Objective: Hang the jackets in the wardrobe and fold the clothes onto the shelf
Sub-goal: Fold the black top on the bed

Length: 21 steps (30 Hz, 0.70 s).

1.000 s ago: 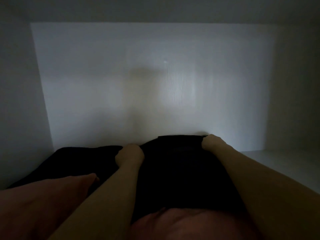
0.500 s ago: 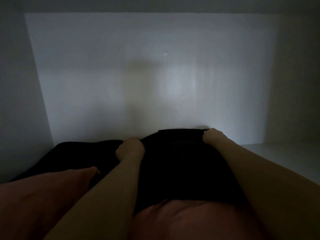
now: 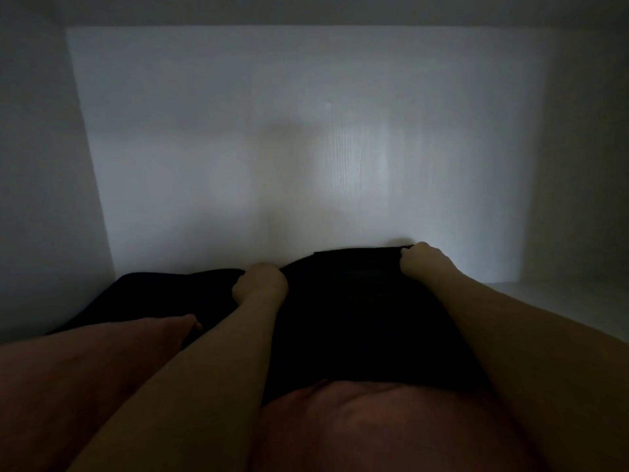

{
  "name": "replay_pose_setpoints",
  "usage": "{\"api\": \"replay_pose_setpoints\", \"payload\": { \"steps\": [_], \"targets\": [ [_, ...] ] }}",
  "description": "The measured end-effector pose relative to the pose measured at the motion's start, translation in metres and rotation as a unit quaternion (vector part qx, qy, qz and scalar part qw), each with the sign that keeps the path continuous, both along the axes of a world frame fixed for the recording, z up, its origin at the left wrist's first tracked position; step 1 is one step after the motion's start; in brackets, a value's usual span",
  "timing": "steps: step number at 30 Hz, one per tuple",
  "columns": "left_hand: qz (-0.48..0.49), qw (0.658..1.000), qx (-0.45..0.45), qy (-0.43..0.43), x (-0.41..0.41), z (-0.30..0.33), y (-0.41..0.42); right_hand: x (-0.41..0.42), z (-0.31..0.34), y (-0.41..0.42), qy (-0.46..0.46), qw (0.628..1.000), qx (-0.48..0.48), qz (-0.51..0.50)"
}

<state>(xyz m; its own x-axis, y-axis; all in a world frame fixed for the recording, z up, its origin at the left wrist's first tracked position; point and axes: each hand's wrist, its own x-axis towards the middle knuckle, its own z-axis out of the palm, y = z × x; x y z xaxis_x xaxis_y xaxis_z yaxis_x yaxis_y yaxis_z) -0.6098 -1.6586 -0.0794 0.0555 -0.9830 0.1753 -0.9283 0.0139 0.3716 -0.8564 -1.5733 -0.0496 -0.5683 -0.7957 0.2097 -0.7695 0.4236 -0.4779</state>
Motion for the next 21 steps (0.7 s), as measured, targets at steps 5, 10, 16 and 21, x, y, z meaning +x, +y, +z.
{"api": "replay_pose_setpoints", "payload": {
  "steps": [5, 10, 16, 21],
  "targets": [
    [-0.055, 0.982, -0.161, -0.078, 0.001, 0.031, 0.031, 0.012, 0.033, 0.055, 0.075, 0.994, -0.078, 0.030],
    [-0.180, 0.949, -0.229, -0.120, -0.012, 0.062, 0.118, 0.023, 0.056, 0.153, 0.155, 0.984, -0.073, 0.048],
    [-0.262, 0.917, -0.270, -0.133, -0.029, 0.078, 0.254, 0.030, 0.057, 0.311, 0.189, 0.981, -0.044, 0.013],
    [-0.312, 0.898, -0.288, -0.116, -0.037, 0.072, 0.368, 0.033, 0.044, 0.443, 0.181, 0.983, -0.019, -0.041]
  ]
}}
